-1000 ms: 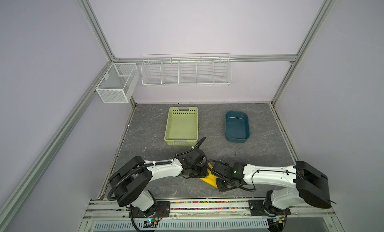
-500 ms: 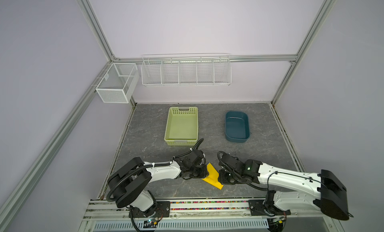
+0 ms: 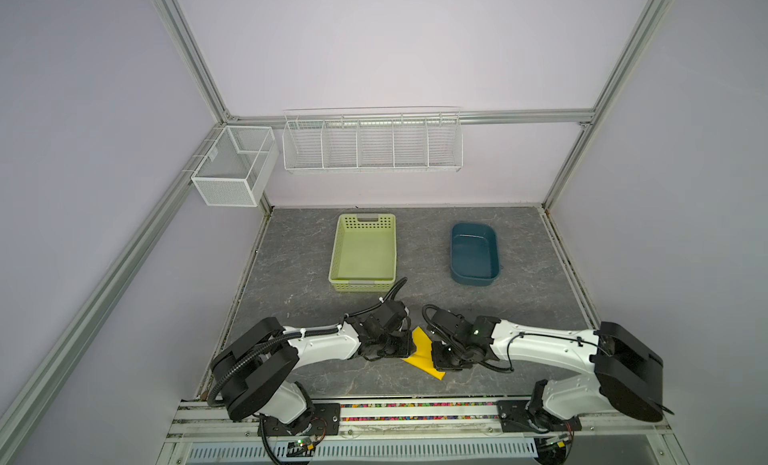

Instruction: Place the utensils on the paper napkin and roll it up

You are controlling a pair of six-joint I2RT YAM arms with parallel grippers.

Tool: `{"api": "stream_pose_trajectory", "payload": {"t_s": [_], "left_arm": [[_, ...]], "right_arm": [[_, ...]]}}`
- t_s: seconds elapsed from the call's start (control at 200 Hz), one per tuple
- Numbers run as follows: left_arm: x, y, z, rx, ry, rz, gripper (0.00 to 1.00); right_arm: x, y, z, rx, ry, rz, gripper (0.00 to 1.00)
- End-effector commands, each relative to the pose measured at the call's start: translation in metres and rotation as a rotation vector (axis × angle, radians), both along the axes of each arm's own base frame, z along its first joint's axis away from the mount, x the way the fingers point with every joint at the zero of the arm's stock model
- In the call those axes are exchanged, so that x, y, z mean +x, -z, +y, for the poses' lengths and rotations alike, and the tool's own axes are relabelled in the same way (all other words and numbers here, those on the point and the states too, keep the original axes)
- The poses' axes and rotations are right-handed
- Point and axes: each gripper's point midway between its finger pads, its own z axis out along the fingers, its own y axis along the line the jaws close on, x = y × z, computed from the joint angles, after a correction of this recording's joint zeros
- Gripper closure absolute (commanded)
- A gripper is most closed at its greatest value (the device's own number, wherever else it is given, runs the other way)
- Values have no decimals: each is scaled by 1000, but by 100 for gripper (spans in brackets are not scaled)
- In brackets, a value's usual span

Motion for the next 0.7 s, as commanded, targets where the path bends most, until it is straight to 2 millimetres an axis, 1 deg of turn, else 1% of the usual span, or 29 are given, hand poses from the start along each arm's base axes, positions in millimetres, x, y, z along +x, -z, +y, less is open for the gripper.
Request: {"api": "stream_pose_trajectory", "payload": {"t_s": [0.0, 0.095, 0.16, 0.27, 0.395, 0.535, 0.62, 0.695], "left_arm": [[2, -7, 10, 43, -14, -29, 79], [7, -25, 12, 40, -34, -58, 73], [9, -35, 17, 50, -65, -66, 69], [8, -45, 26, 46, -136, -44, 65], [2, -55, 31, -39, -217, -16, 60], [-5, -55, 39, -109, -305, 24, 58], [-10, -47, 44, -113, -338, 38, 57], [-15, -41, 44, -117, -350, 56, 54]], "right_arm": [[-3, 5, -12, -56, 10, 14, 79], [-3, 4, -10, -48, 13, 14, 79], [-4, 5, -9, -42, 20, 18, 79], [-6, 9, -9, -32, 44, 28, 81], [-8, 14, -8, -20, 75, 37, 83], [-9, 17, -5, -1, 119, 43, 86], [-11, 21, -3, 11, 157, 48, 88], [-12, 23, 1, 37, 195, 51, 89]]}}
